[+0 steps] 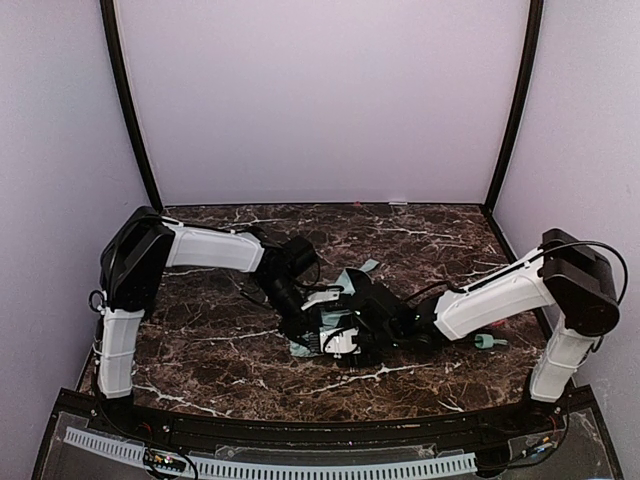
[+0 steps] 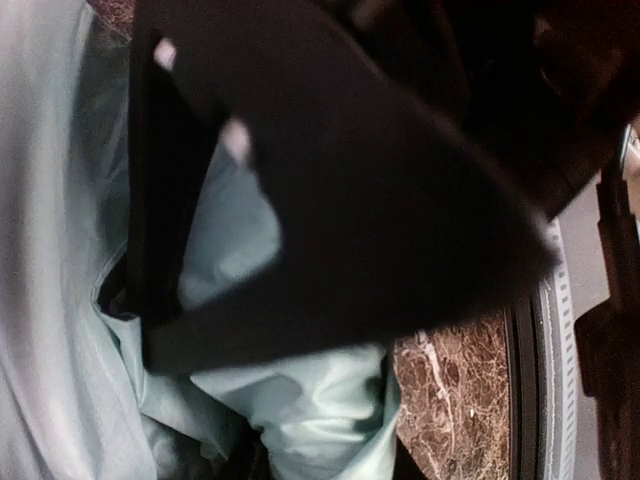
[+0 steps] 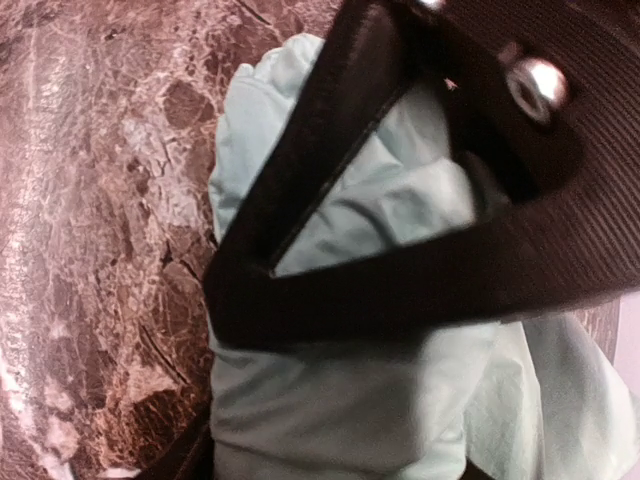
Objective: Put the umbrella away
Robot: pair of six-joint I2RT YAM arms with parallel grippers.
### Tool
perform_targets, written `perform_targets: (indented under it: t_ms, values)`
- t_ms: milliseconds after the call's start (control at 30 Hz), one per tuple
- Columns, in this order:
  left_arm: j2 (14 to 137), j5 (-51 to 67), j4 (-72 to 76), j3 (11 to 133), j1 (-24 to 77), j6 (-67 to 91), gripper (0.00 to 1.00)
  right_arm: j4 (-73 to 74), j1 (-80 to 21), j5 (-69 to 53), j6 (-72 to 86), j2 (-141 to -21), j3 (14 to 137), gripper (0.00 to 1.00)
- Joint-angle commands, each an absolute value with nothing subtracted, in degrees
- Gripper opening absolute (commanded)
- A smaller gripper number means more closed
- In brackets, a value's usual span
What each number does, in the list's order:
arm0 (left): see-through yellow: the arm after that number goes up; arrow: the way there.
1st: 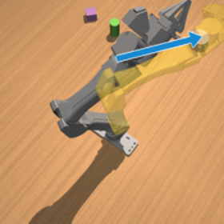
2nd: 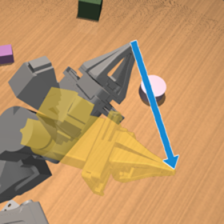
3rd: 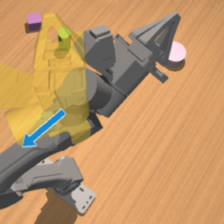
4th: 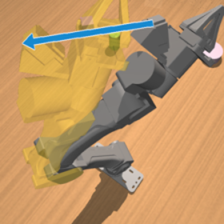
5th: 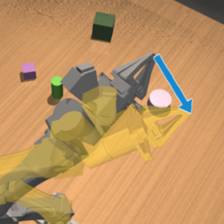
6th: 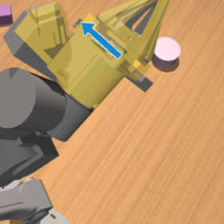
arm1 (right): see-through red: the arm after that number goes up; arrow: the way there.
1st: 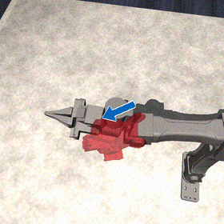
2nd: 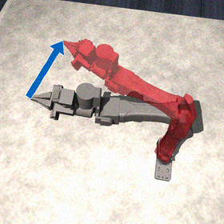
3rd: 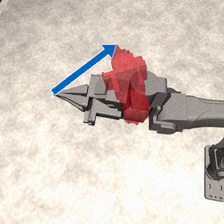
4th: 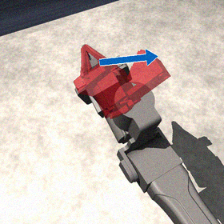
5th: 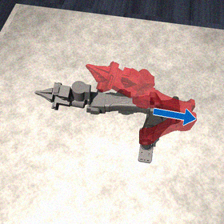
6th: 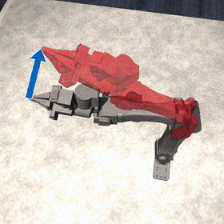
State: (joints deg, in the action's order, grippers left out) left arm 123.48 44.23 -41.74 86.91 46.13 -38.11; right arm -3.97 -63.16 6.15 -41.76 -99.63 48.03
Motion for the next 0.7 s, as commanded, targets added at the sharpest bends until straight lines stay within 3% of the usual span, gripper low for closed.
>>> perform_targets:
  t_ms: [0, 100, 167, 200, 233, 367, 500, 567, 667]
  values:
    - [128.49, 40.66, -53.81, 84.10, 46.22, -36.53, 0.21, -1.03, -63.45, 9.17, -39.74, -102.63, 51.32, 0.44]
    - [127.68, 40.52, -51.55, 84.38, 44.96, -33.31, 0.44, -0.40, -63.41, 6.78, -38.70, -101.99, 51.03, 0.24]
    - [125.50, 40.65, -47.47, 83.84, 43.20, -29.68, 0.60, 0.37, -63.37, 5.76, -36.93, -101.75, 50.79, 0.18]
    - [123.65, 40.32, -44.31, 82.91, 42.24, -27.58, 0.73, 0.88, -63.30, 5.14, -35.78, -101.66, 50.70, 0.17]
    - [121.21, 39.82, -40.51, 81.42, 41.23, -25.26, 0.78, 1.36, -63.08, 4.31, -34.62, -101.66, 50.57, 0.16]
    - [107.03, 38.00, -21.31, 71.13, 38.25, -19.27, 0.88, 4.03, -60.91, -2.53, -29.22, -102.05, 50.88, 0.14]
    - [93.79, 30.93, -1.86, 56.82, 38.06, -18.12, 0.90, 7.84, -57.40, -11.47, -23.42, -104.21, 53.51, 0.14]
    - [88.04, 28.34, 7.36, 49.71, 38.06, -18.24, 0.87, 9.94, -55.61, -15.85, -21.56, -105.57, 54.86, 0.14]
    - [81.18, 27.89, 15.45, 42.10, 39.07, -21.48, 0.76, 13.64, -52.95, -20.94, -19.88, -108.44, 57.45, 0.13]
